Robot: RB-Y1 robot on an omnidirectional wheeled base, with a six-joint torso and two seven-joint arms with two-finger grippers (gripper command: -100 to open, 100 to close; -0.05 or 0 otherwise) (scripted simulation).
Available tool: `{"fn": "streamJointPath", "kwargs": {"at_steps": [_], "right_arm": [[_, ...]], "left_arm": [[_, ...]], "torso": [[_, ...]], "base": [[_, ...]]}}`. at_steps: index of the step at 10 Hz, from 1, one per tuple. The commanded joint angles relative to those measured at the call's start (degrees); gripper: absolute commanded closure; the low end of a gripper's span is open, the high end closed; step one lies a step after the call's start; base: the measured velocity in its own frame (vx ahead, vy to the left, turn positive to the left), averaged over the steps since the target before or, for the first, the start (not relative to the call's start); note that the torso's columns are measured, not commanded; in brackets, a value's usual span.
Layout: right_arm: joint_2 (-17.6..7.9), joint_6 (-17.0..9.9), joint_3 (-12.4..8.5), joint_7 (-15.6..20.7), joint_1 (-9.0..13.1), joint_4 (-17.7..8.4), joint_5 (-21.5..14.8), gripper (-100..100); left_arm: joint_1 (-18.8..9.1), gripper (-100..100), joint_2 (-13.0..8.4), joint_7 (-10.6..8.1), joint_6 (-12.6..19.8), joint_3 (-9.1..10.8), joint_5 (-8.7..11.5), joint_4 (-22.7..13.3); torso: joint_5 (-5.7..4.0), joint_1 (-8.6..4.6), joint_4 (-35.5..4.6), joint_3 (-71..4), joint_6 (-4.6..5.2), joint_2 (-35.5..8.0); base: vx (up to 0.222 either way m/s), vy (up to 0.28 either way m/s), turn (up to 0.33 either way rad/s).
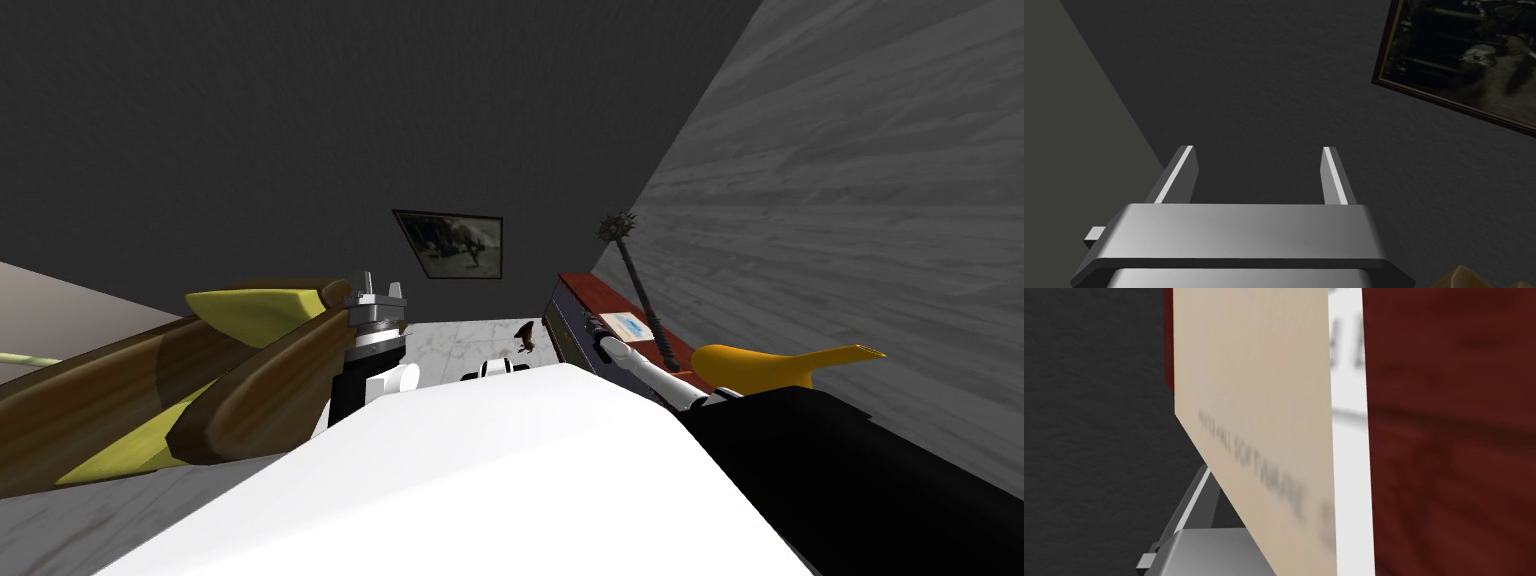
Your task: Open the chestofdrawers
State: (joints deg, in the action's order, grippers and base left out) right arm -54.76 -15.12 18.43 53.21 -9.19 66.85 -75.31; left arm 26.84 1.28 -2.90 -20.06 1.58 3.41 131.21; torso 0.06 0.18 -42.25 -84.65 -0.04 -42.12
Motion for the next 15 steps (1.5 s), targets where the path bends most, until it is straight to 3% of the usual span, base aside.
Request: {"fn": "streamJointPath", "kwargs": {"at_steps": [1, 4, 8, 11, 12, 15], "right_arm": [[0.2, -0.1, 0.0, -0.2, 0.1, -0.1, -0.2, 100], [-0.1, 0.1, -0.1, -0.1, 0.1, 0.1, 0.1, 100], [-0.1, 0.3, -0.1, -0.1, 0.0, 0.3, 0.3, 100], [-0.3, 0.2, -0.2, 0.0, 0.2, 0.4, 0.4, 100], [-2.5, 2.1, -0.9, -0.6, 0.3, 0.7, 1.6, -100], [-5.5, 4.6, -1.8, -1.4, 0.5, 1.0, 3.0, -100]], "left_arm": [[0.0, 0, 0.0, 0.0, 0.0, 0.0, 0.0, 0.0], [0.0, 0, 0.0, 0.0, 0.0, -0.02, 0.0, 0.0], [0.0, 0, 0.0, 0.0, 0.0, -0.02, 0.0, 0.0], [0.0, 0, 0.0, 0.0, 0.0, -0.03, 0.0, 0.0], [0.0, 0, 0.0, 0.0, 0.0, -0.03, 0.0, 0.0], [0.0, 0, 0.0, 0.0, 0.0, 0.0, 0.0, 0.0]], "torso": [[-0.01, 0.0, 0.0, 0.0, 0.05, -0.1], [0.04, 0.33, 0.0, 0.1, 0.0, -0.2], [0.12, -0.31, -0.2, 0.1, 0.12, -0.4], [0.09, 0.14, -0.1, 0.1, 0.12, -0.3], [0.14, 0.17, -0.1, 0.1, 0.16, -0.3], [-0.27, -0.79, 0.0, 0.1, 0.17, -0.2]], "base": [[0.006, -0.01, -0.002], [0.003, 0.151, -0.003], [0.008, 0.171, 0.0], [-0.001, 0.217, 0.0], [0.007, 0.16, -0.036], [-0.007, 0.036, -0.027]]}}
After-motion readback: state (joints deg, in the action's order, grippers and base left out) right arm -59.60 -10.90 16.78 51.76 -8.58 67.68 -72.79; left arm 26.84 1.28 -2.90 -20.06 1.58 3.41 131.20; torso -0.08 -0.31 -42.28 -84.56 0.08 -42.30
